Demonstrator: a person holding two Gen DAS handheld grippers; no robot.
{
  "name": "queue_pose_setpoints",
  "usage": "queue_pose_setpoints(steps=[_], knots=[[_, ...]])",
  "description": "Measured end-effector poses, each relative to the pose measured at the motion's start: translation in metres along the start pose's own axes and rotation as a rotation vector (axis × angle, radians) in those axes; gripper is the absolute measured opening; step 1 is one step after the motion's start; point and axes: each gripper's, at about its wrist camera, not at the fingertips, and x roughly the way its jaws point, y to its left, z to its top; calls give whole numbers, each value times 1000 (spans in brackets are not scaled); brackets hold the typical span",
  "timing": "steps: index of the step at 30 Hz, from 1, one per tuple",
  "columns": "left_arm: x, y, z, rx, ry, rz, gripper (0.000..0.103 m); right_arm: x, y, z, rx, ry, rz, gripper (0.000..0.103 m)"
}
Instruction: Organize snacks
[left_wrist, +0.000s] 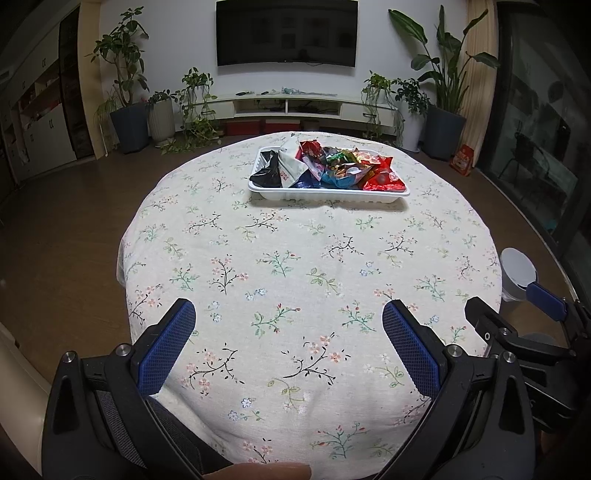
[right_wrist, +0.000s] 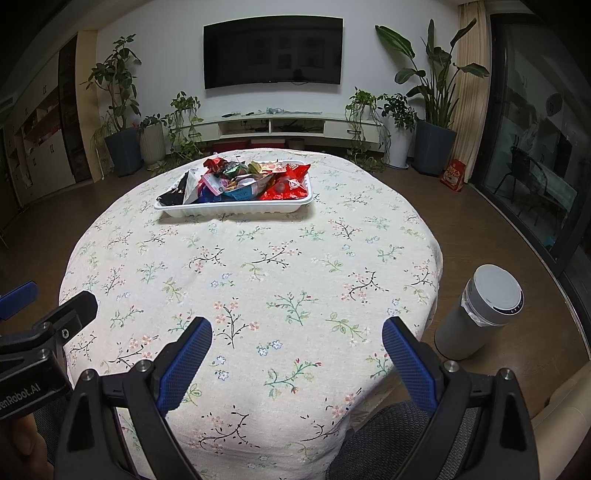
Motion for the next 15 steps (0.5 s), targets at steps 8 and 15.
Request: queue_pose_setpoints(steps=[8, 15], knots=[[6, 1, -3, 9, 8, 16, 103, 0, 0, 0, 0, 2, 3, 96], [10, 2, -6, 15, 10, 22, 103, 4, 1, -1, -3, 14, 15, 96]])
